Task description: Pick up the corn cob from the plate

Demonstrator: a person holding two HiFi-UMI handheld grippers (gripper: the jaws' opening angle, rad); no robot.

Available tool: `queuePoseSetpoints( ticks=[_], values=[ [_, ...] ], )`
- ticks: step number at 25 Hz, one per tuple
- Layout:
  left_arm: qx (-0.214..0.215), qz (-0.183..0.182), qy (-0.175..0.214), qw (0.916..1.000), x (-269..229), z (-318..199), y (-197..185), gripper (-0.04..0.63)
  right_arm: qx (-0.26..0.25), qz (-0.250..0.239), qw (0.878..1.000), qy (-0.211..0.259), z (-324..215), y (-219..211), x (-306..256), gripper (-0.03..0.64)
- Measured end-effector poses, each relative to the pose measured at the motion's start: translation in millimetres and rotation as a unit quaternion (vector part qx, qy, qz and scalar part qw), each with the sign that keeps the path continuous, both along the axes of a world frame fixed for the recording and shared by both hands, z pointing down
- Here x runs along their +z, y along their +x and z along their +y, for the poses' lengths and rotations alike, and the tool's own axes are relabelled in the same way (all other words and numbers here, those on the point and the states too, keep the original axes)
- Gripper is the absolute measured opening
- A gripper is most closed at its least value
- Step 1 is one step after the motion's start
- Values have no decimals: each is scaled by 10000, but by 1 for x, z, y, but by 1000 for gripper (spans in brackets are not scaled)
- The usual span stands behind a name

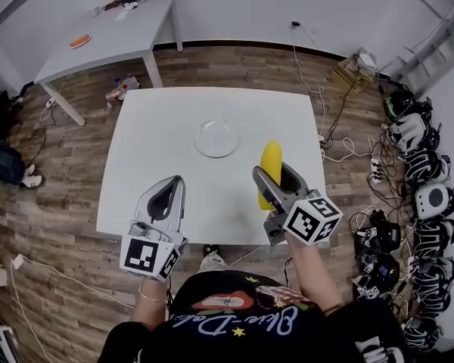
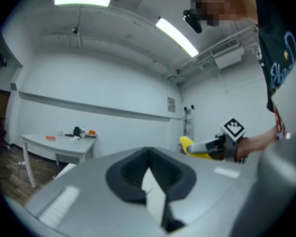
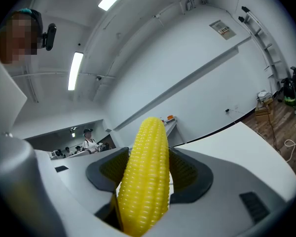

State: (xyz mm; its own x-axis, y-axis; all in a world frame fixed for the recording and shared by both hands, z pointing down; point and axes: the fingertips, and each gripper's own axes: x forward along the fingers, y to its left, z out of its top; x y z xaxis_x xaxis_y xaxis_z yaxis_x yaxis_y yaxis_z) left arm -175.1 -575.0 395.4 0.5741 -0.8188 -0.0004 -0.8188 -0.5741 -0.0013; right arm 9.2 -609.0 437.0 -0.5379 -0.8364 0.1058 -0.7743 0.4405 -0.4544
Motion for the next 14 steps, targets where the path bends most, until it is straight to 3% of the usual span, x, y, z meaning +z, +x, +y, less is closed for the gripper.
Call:
queuePoseSetpoints(
  ticks=[5, 10, 14],
  values=[
    [-57, -37, -40, 10000, 0, 10, -5, -11, -26, -400, 9990, -196, 4, -3, -4, 265],
    [-92, -26, -58, 9999, 0, 10, -12, -11, -73, -407, 9990, -188, 1, -10, -7, 265],
    [-76, 0, -88, 9999, -2, 4, -16, -11, -179, -677, 9972, -246, -3, -19, -10, 265]
  ],
)
